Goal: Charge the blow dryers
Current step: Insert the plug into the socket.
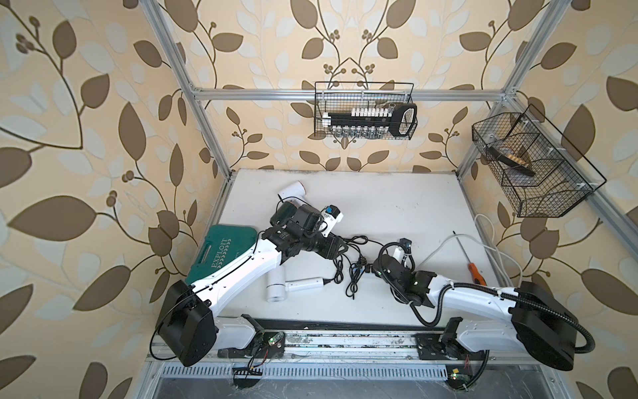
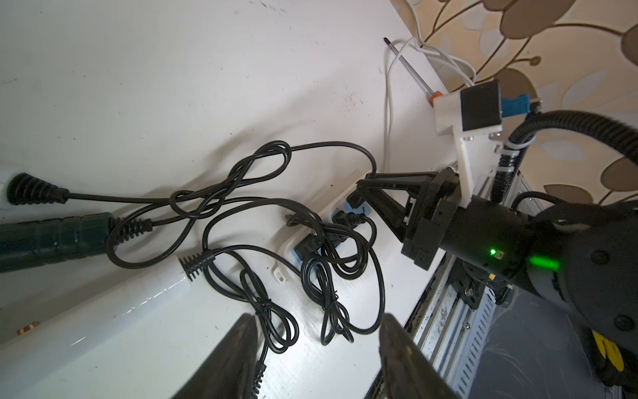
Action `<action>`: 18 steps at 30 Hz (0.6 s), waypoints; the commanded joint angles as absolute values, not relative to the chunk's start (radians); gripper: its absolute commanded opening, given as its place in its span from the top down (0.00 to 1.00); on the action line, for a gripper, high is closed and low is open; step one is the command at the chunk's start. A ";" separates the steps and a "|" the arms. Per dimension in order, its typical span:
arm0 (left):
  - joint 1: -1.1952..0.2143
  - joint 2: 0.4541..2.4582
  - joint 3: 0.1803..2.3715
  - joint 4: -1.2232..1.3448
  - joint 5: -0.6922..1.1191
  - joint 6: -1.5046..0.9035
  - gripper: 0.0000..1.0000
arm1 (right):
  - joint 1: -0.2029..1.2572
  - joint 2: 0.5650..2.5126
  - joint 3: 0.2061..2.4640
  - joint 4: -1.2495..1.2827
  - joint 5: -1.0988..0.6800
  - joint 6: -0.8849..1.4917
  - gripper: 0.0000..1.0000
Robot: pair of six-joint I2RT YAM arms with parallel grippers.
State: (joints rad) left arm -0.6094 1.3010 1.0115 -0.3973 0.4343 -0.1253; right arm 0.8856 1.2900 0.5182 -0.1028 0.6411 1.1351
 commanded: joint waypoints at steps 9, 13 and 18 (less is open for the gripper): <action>-0.616 1.259 1.020 -0.404 0.420 -0.099 0.42 | 0.927 1.437 0.507 -0.277 0.523 1.197 1.00; -0.616 1.255 1.019 -0.405 0.420 -0.097 0.42 | 0.927 1.411 0.472 -0.264 0.519 1.202 1.00; -0.616 1.252 1.018 -0.404 0.420 -0.098 0.42 | 0.937 1.387 0.433 -0.238 0.535 1.182 1.00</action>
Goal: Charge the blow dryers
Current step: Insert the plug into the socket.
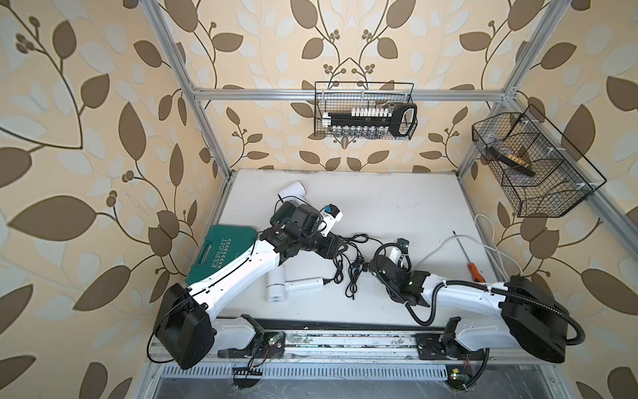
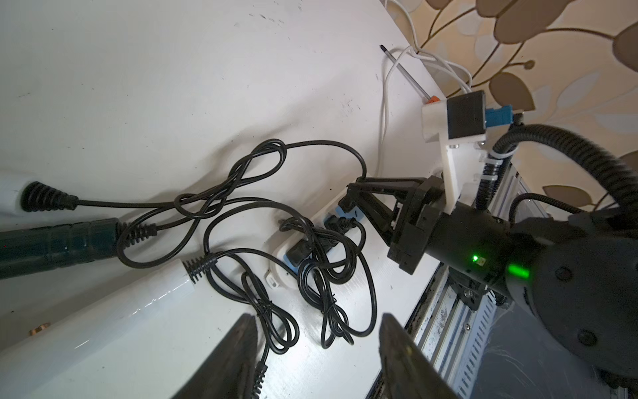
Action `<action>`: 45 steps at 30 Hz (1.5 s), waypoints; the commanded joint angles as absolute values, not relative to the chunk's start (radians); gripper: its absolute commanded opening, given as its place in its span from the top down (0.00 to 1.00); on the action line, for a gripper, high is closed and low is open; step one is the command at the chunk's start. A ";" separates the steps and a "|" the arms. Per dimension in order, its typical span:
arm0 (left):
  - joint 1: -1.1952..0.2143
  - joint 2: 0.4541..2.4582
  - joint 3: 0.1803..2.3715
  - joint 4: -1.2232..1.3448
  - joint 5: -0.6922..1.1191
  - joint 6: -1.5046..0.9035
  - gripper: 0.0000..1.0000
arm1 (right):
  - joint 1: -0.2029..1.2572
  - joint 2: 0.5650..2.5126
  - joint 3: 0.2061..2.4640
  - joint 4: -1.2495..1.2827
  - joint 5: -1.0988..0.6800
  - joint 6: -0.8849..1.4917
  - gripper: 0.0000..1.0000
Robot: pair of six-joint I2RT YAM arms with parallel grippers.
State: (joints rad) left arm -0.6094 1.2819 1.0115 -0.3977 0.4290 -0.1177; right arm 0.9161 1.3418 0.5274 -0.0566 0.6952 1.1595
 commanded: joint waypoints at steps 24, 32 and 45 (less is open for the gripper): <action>-0.616 1.229 1.022 -0.416 0.416 -0.102 0.42 | 1.006 1.464 0.421 -0.230 0.535 1.203 1.00; -0.616 1.224 1.023 -0.420 0.417 -0.102 0.42 | 1.075 1.571 0.412 -0.186 0.550 1.295 1.00; -0.614 1.212 1.020 -0.416 0.404 -0.110 0.41 | 0.994 1.549 0.413 -0.191 0.434 1.216 1.00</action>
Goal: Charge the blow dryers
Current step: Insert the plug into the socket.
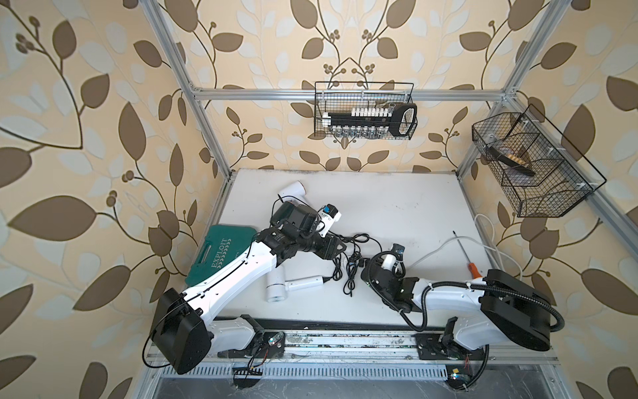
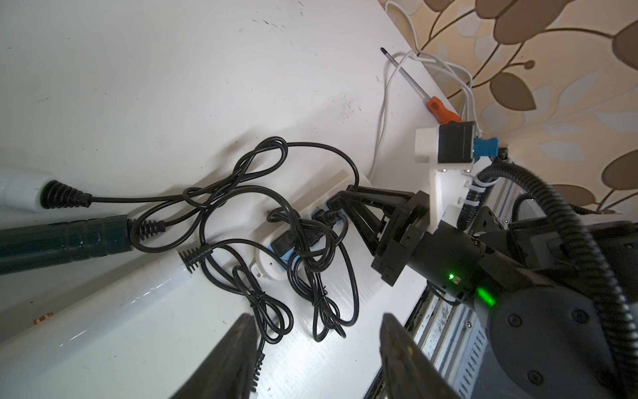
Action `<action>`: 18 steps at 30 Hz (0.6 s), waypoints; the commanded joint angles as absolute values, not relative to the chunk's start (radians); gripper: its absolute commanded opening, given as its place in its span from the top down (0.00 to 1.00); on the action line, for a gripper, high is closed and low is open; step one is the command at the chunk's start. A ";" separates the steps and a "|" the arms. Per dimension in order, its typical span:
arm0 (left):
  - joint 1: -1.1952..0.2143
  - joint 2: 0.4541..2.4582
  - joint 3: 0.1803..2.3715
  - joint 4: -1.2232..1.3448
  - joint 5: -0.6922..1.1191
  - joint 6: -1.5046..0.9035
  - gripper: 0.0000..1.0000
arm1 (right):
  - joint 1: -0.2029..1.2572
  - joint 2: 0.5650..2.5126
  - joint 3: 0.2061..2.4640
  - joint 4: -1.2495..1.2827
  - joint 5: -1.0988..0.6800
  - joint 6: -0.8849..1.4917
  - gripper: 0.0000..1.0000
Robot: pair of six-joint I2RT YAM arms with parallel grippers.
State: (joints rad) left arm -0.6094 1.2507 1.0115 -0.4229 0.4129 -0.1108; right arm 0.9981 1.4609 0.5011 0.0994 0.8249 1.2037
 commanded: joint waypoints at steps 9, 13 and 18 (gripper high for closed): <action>-0.614 1.187 1.040 -0.432 0.373 -0.112 0.39 | 0.981 1.407 0.494 -0.406 0.513 1.181 0.64; -0.614 1.177 1.034 -0.430 0.370 -0.119 0.39 | 0.970 1.302 0.563 -0.526 0.572 1.102 0.25; -0.614 1.178 1.031 -0.424 0.372 -0.127 0.39 | 0.936 1.171 0.622 -0.613 0.616 0.997 0.13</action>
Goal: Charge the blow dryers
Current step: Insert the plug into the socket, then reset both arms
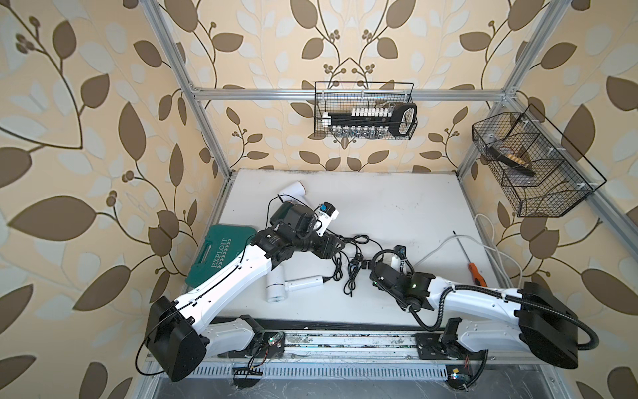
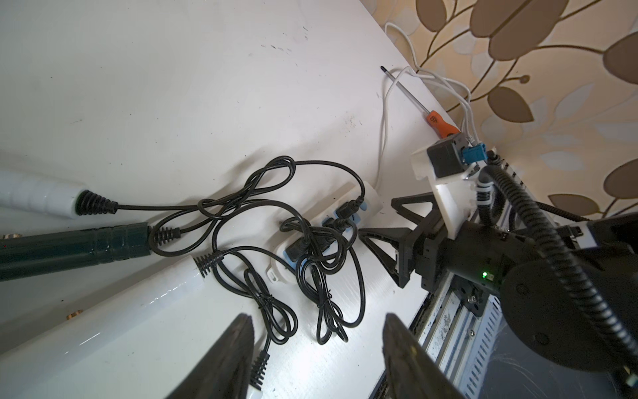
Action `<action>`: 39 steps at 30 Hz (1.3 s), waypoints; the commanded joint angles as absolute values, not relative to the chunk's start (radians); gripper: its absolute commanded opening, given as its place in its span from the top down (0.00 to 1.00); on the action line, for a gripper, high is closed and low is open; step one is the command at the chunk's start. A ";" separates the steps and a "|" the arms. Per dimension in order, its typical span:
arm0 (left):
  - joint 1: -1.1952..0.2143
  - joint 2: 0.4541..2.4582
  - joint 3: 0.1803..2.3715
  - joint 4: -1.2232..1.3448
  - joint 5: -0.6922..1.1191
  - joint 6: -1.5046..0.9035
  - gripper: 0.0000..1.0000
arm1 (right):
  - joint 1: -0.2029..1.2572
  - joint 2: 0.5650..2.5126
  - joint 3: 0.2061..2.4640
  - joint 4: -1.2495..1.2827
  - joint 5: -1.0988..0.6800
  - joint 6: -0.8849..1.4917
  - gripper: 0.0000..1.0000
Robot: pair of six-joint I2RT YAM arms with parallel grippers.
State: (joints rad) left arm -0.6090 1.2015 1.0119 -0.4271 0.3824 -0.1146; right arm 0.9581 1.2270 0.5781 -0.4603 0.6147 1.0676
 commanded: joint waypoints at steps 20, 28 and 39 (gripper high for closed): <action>-0.137 1.057 0.906 -0.303 0.129 -0.324 0.01 | 0.291 0.691 0.224 0.290 0.687 0.019 0.01; -0.135 1.091 0.871 -0.301 -0.273 -0.359 0.01 | 0.175 1.096 0.181 0.741 0.529 0.081 0.01; -0.134 1.257 0.770 -0.091 -0.421 -0.172 0.01 | 0.039 1.444 0.249 0.981 0.288 0.084 0.01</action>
State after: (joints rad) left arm -0.1364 1.2339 0.7979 -0.2054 -0.3981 -0.2558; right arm 0.0708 1.4162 0.2531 0.8864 0.3965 0.0566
